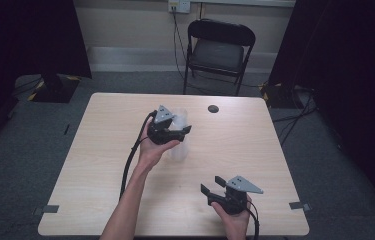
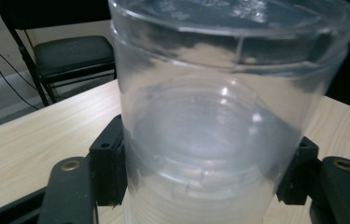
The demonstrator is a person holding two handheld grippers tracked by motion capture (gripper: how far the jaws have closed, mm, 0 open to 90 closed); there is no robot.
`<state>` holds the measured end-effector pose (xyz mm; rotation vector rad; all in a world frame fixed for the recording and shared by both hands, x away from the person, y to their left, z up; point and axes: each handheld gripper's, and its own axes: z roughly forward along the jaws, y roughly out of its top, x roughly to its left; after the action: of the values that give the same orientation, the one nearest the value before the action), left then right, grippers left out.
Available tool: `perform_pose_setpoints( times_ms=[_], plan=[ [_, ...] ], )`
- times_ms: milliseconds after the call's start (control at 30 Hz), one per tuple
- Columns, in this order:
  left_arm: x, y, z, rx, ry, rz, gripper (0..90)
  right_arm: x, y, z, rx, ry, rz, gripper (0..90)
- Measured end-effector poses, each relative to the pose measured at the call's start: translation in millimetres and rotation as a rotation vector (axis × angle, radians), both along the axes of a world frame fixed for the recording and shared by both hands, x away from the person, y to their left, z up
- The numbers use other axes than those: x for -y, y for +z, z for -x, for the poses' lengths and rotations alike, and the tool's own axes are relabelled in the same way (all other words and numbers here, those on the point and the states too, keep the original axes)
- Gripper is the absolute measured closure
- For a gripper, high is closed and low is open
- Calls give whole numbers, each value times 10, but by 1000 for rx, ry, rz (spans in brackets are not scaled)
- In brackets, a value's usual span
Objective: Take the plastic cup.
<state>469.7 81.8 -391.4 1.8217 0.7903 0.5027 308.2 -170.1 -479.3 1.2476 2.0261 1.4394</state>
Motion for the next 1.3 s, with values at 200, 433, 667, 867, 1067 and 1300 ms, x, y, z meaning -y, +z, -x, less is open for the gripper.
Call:
perform_pose_setpoints(
  times_ms=[200,433,667,867,1067,1300],
  plan=[
    [-22,36,8,4,1,25,350,0,2,3,2,-1,0,341],
    [-40,65,10,18,-11,57,359,1,-13,-12,-3,-1,-5,341],
    [-71,113,11,30,13,95,372,3,-9,-11,-3,-1,-4,341],
    [-45,185,31,50,10,110,379,-2,-9,-13,-2,3,-4,341],
    [-26,283,73,83,17,112,381,4,-14,-10,-2,3,-6,341],
    [-103,389,145,101,9,135,385,-2,-14,-8,-1,5,-4,340]
  ],
)
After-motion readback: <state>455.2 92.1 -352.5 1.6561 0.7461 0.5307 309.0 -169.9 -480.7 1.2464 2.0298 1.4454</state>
